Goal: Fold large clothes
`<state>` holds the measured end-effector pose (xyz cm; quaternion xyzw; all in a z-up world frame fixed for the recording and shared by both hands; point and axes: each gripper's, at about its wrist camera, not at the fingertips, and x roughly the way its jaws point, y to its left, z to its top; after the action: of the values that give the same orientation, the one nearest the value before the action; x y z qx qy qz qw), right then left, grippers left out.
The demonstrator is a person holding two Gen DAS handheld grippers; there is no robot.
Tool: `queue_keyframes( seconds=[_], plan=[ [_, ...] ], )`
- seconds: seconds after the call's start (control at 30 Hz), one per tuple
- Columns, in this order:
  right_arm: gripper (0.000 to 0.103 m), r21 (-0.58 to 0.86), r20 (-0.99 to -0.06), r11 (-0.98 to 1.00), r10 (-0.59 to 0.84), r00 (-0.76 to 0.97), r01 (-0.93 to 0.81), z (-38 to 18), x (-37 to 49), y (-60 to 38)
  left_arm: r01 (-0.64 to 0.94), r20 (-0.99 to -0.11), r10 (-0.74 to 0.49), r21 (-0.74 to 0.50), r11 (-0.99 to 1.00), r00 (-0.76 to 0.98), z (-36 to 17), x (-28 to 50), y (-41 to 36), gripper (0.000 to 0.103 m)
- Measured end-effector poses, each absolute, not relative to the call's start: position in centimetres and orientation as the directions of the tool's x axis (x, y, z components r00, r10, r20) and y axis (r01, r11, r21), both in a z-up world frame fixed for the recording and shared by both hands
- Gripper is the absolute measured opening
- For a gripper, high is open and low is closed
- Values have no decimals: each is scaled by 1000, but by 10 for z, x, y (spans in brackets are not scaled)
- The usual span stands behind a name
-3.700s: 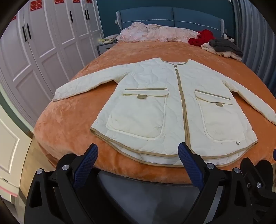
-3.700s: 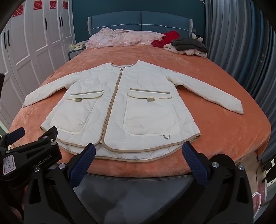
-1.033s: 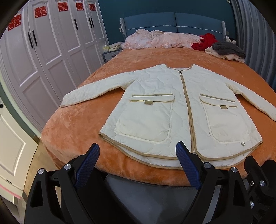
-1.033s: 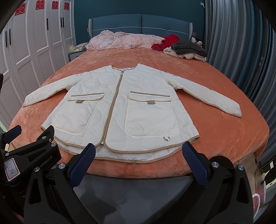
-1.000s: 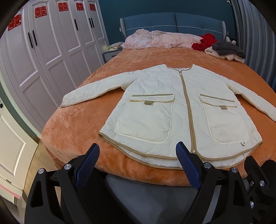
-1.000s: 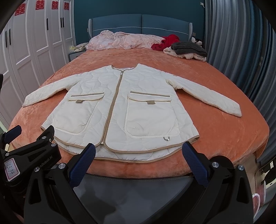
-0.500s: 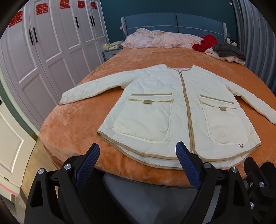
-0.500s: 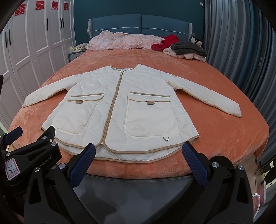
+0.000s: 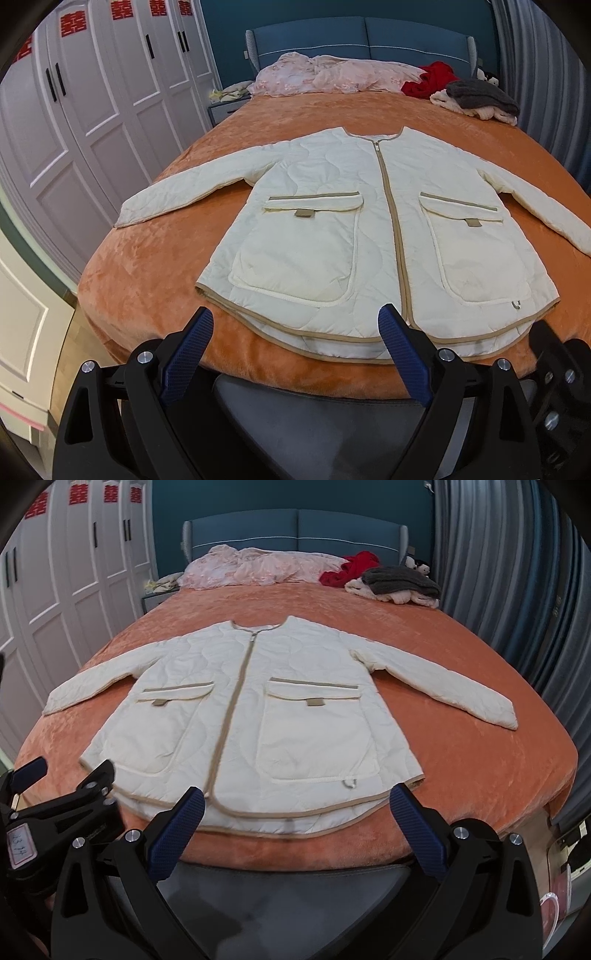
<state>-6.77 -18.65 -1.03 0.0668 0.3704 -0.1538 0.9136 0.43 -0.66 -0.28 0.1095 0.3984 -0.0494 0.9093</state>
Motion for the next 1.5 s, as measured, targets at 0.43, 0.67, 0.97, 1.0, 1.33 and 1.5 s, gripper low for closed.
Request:
queue_keyframes(
  seconds=[0.43, 0.67, 0.97, 1.0, 1.33, 1.5],
  plan=[
    [98, 260, -702, 759, -276, 656, 597, -38, -29, -400, 142, -718, 20, 165, 976, 696, -8, 51, -21, 88],
    [98, 365, -699, 572, -352, 622, 734, -72, -23, -538, 112, -745, 56, 173, 979, 664, -12, 82, -30, 89],
    [98, 433, -738, 299, -425, 525, 850, -132, -41, -657, 115, -766, 78, 195, 974, 638, -25, 110, -41, 89],
    [98, 435, -741, 283, -426, 519, 855, -136, -41, -661, 109, -765, 84, 198, 974, 638, -27, 111, -40, 89],
    [43, 530, -717, 238, -386, 580, 814, -154, -26, -691, 60, -783, 133, 212, 975, 608, -44, 133, -29, 89],
    [12, 591, -626, 317, -399, 670, 741, -112, -3, -679, 32, -789, 149, 209, 977, 597, -49, 141, -20, 89]
  ],
)
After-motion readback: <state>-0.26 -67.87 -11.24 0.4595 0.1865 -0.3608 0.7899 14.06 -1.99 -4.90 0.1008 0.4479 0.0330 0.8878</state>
